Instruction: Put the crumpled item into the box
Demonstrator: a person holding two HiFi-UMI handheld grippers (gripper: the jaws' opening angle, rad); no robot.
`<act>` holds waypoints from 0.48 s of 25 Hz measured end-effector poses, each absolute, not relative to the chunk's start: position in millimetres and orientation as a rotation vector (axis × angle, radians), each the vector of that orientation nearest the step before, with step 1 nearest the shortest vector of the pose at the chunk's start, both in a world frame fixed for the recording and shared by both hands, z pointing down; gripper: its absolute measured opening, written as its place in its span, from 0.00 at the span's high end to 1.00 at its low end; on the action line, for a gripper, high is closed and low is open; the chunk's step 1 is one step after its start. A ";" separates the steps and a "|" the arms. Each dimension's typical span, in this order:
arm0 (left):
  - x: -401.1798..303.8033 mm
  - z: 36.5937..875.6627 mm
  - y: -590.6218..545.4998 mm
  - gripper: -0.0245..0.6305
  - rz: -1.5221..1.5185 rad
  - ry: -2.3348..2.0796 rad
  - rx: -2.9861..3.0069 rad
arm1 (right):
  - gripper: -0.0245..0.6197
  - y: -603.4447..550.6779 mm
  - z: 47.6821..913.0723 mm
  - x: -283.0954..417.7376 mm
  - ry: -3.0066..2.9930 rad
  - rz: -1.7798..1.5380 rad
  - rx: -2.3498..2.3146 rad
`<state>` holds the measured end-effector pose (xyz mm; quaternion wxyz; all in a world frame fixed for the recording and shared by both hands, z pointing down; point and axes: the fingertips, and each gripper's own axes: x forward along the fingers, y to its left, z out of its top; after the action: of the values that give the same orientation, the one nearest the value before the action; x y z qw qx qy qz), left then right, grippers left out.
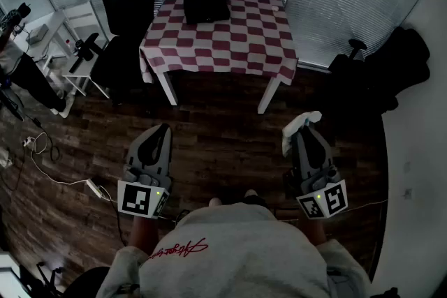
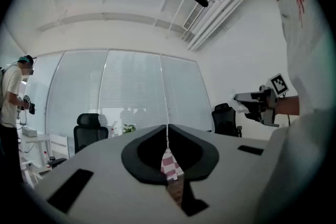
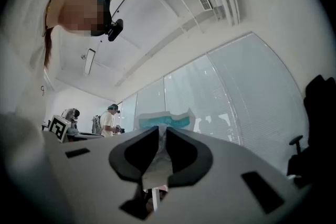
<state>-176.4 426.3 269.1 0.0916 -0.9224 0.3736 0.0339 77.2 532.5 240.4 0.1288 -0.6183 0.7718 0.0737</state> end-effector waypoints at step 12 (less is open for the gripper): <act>-188.7 273.9 431.7 0.93 0.072 1.108 -2.746 | 0.88 537.1 242.3 64.3 2.244 0.208 -1.803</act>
<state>-188.7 431.7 273.9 0.0898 -0.9234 0.3724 0.0244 64.3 537.1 242.3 0.1275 -0.6196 0.7712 0.0714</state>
